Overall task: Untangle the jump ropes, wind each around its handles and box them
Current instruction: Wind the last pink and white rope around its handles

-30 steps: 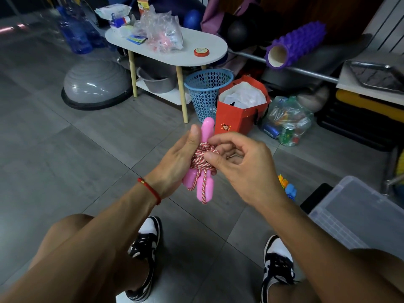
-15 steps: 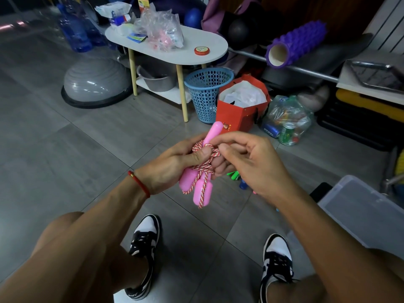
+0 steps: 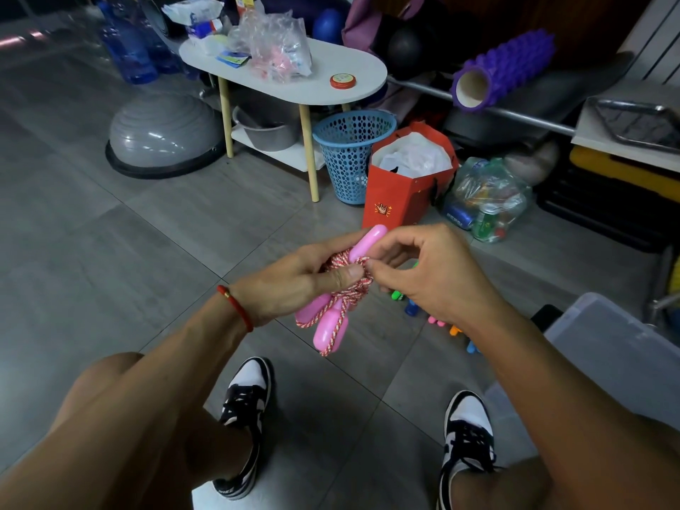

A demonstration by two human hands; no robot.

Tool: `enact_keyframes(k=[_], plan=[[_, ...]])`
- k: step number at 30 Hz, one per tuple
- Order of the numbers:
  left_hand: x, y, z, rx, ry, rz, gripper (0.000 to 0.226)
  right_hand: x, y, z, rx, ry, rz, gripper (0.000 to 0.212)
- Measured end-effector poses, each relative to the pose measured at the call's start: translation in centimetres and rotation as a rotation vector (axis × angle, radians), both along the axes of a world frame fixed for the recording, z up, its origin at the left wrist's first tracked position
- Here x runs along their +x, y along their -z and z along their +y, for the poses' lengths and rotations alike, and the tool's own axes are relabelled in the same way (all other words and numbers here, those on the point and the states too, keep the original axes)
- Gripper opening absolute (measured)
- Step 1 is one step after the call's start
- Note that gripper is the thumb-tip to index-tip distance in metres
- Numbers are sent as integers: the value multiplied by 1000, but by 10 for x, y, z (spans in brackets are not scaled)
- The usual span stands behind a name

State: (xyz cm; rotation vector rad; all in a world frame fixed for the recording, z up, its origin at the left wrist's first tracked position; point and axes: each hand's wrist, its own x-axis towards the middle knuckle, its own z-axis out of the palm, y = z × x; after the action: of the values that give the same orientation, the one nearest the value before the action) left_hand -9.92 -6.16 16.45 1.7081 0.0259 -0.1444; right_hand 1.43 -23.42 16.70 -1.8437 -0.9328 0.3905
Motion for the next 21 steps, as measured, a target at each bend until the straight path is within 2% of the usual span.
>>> enact_keyframes(k=[2,5,15,21], plan=[[1,-1,-3,-117,-38,-9,53,1,-1,-1,8,42,-101,10],[3,-2,-6,-226,-88,-5,49,2,-2,-1,30,70,-137,15],[3,-1,-12,-180,-183,-39,43,2,-3,-5,-52,-65,-10,7],[2,3,-14,-93,-221,-28,40,2,-2,-1,-79,-38,-65,19]])
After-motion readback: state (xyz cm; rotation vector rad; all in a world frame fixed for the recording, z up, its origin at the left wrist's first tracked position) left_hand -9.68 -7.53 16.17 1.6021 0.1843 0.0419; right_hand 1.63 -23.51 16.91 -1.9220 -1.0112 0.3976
